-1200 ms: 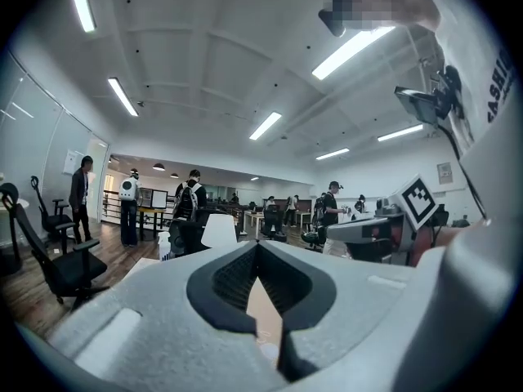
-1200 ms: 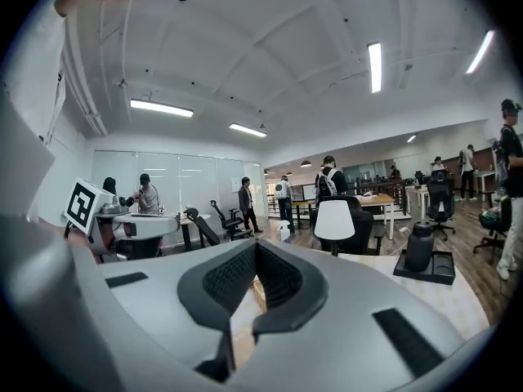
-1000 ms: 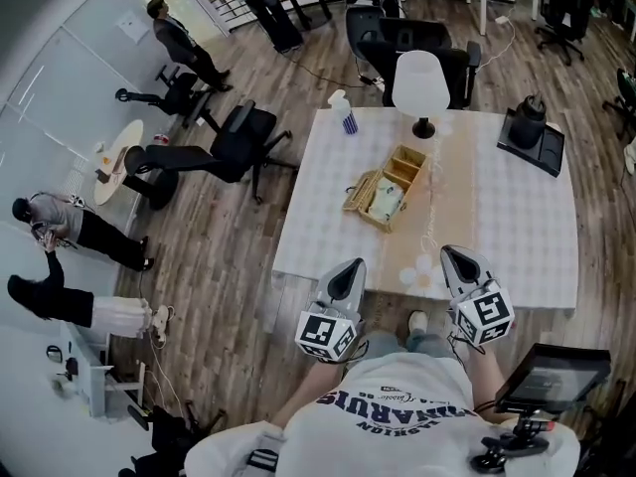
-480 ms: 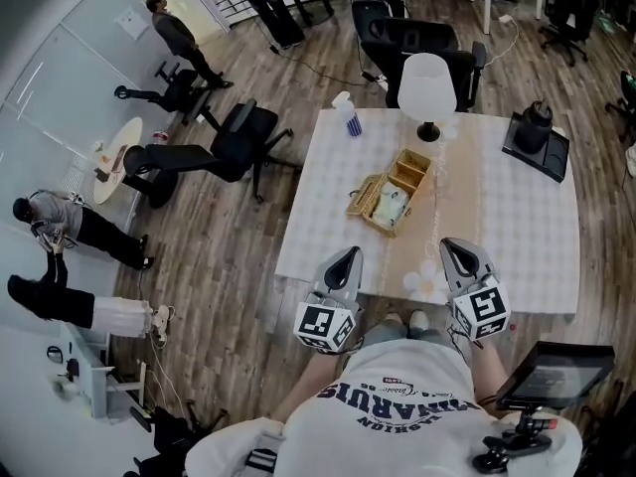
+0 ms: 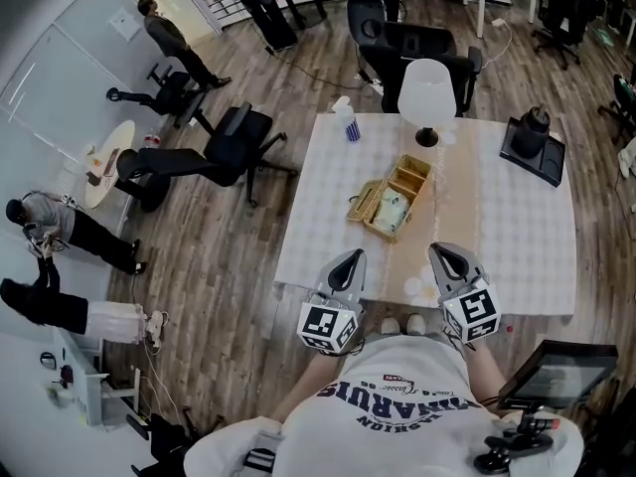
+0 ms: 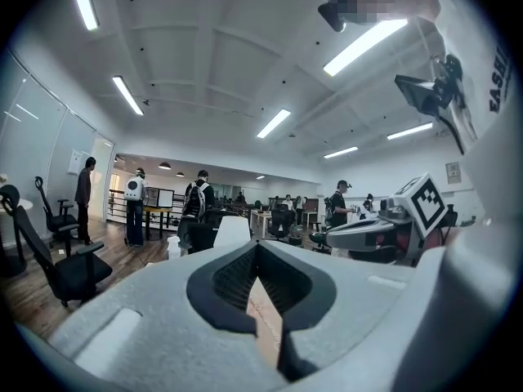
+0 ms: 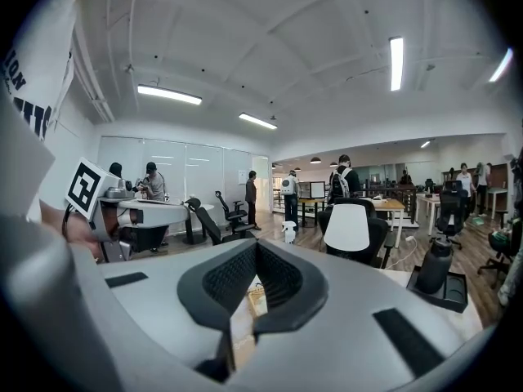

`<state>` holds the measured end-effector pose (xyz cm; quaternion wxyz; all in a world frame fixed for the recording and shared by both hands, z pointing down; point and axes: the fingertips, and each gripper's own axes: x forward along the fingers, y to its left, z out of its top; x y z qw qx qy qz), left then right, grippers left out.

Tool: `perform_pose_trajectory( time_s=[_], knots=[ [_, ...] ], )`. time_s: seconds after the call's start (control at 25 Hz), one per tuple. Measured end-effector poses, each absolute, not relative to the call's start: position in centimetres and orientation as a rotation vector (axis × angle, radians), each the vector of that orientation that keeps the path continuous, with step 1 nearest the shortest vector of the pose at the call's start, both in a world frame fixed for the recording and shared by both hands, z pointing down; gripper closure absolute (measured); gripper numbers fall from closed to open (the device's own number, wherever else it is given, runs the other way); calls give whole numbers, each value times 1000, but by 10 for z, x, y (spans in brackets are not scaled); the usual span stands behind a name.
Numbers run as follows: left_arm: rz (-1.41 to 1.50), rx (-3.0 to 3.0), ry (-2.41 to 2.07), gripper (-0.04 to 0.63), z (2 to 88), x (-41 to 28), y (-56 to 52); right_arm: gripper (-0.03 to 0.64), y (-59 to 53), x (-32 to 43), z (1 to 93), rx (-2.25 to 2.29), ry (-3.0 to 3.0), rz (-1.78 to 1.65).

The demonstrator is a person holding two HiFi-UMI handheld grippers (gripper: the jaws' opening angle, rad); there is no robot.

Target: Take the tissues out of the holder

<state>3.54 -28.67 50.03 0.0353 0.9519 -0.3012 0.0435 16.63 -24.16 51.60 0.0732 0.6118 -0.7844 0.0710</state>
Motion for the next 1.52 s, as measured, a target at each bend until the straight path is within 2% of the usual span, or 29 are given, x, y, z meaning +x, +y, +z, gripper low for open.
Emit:
perform_pose_trajectory(
  time_s=[0.52, 0.8, 0.88, 1.08, 1.2, 1.52],
  knots=[
    [108, 2909, -951, 592, 501, 19, -309, 610, -263, 155, 522, 1801, -2323, 209],
    [77, 2892, -961, 592, 502, 13, -306, 602, -286, 145, 553, 1613, -2330, 313],
    [62, 2893, -966, 592, 500, 10, -305, 538, -296, 144, 562, 1578, -2312, 316],
    [45, 2901, -970, 592, 495, -1, -304, 435, -323, 135, 596, 1469, -2247, 320],
    [40, 2890, -1003, 592, 497, -9, -305, 344, -344, 127, 622, 1387, -2210, 345],
    [27, 2814, -1144, 592, 505, -41, -314, 276, -406, 132, 694, 1292, -2074, 433]
  ],
)
